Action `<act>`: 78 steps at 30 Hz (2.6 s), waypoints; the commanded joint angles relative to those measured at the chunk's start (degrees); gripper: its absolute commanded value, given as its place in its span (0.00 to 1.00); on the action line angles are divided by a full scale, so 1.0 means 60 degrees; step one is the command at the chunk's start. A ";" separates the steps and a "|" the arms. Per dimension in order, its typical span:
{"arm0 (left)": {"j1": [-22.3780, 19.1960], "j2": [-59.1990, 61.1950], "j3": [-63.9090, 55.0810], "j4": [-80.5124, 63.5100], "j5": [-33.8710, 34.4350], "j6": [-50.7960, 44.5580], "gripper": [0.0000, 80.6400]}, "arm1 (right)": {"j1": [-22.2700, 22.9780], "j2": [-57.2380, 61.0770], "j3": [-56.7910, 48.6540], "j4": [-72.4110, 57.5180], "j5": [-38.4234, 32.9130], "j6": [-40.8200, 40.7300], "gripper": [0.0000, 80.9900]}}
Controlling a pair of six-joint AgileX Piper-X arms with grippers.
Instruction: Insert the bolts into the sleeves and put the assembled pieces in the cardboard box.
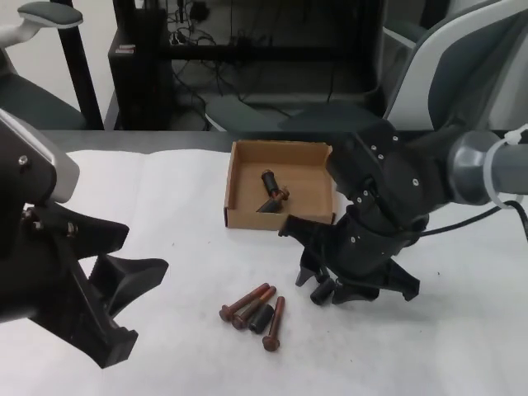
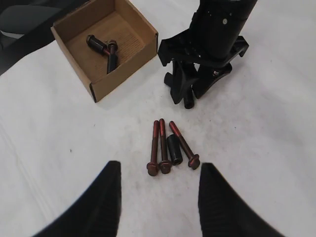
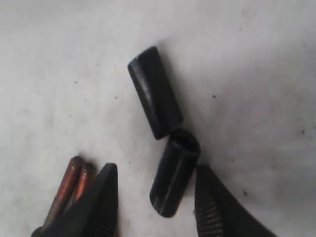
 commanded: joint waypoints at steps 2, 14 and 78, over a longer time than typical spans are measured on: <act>0.0013 -0.0094 -0.0015 -0.0122 -0.0072 0.0072 0.61 | 0.0024 0.0218 -0.0289 0.0020 0.0005 0.0276 0.62; 0.0013 -0.0094 -0.0015 -0.0122 -0.0072 0.0072 0.61 | 0.0024 0.0338 -0.0292 0.0621 0.0075 0.0482 0.62; 0.0013 0.2301 -0.0099 0.0032 0.0357 0.1574 0.61 | 0.0996 -0.6258 0.3512 -0.1757 -0.0819 -0.2653 0.01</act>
